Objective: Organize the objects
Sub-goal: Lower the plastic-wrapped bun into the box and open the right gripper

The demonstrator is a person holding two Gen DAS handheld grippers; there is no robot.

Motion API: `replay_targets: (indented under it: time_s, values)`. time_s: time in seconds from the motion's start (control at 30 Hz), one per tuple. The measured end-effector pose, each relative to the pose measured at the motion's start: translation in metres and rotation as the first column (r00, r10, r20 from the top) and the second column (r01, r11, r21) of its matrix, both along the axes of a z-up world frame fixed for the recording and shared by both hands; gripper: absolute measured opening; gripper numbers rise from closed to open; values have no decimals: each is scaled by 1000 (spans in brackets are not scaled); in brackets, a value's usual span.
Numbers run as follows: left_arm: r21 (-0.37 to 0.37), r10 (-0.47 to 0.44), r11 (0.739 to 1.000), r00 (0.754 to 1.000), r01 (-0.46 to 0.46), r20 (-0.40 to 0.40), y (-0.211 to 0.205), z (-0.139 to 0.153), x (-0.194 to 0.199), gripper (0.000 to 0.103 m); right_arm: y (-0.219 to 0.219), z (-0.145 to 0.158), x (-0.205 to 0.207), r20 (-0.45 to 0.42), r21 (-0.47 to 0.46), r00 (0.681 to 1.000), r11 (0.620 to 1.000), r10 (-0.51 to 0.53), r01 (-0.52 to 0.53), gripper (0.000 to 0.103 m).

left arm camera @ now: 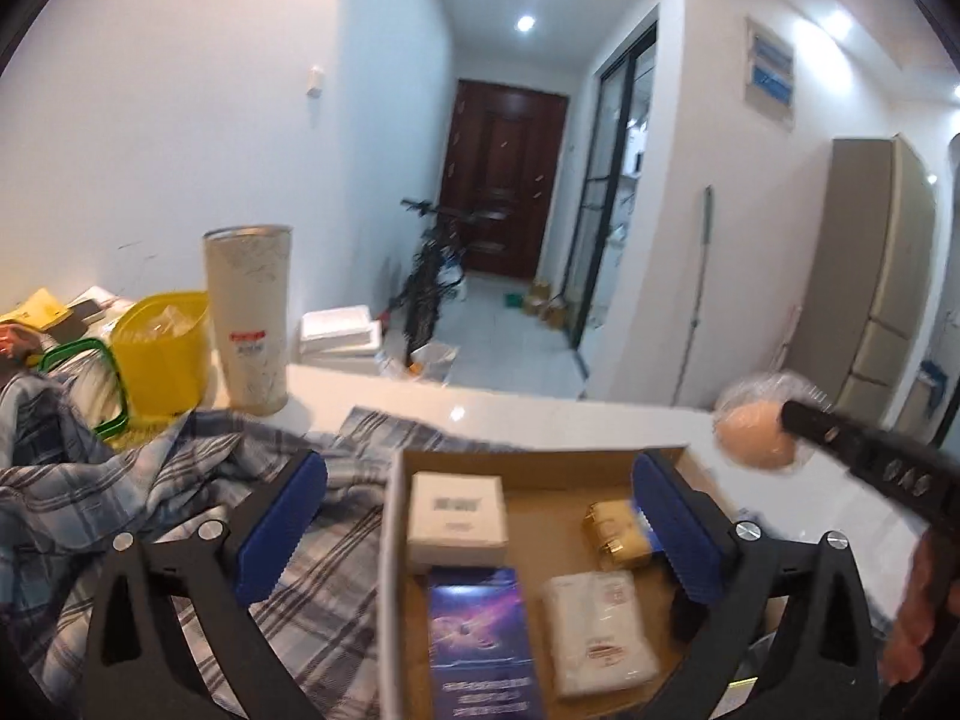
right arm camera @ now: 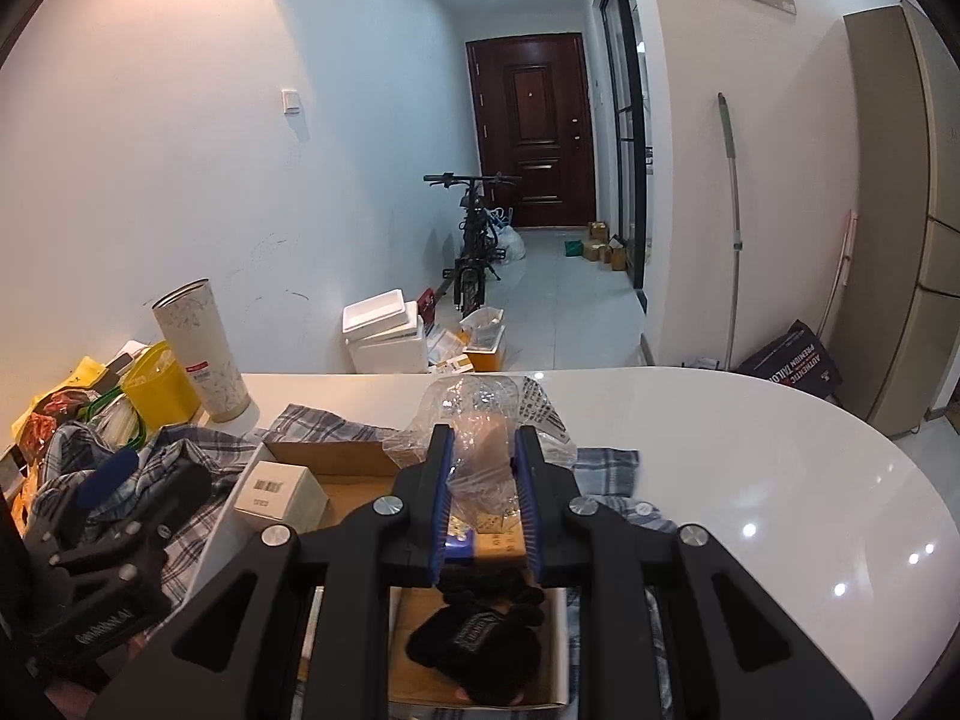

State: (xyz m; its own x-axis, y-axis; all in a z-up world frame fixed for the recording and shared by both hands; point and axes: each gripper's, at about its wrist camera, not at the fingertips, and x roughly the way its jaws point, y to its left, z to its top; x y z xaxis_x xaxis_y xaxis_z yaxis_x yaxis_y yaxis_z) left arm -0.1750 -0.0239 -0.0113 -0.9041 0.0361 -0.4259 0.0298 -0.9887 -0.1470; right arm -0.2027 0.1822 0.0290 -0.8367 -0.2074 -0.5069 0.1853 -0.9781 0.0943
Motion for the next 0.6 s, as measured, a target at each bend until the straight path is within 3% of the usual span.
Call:
replay_targets:
  time_s: [0.13, 0.37, 0.6]
  values:
    - [37, 41, 998, 998, -43, 54, -15, -6, -6, 103, -22, -3, -5, 22, 31, 999, 999, 42, -43, 19]
    - [126, 151, 979, 986, -158, 67, -42, -11, 0, 103, -54, -19, -21, 95, 44, 991, 994, 93, -98, 19]
    - [154, 157, 973, 983, -170, 97, -50, -16, -4, 103, -77, -33, -30, 128, 99, 986, 988, 104, -117, 19]
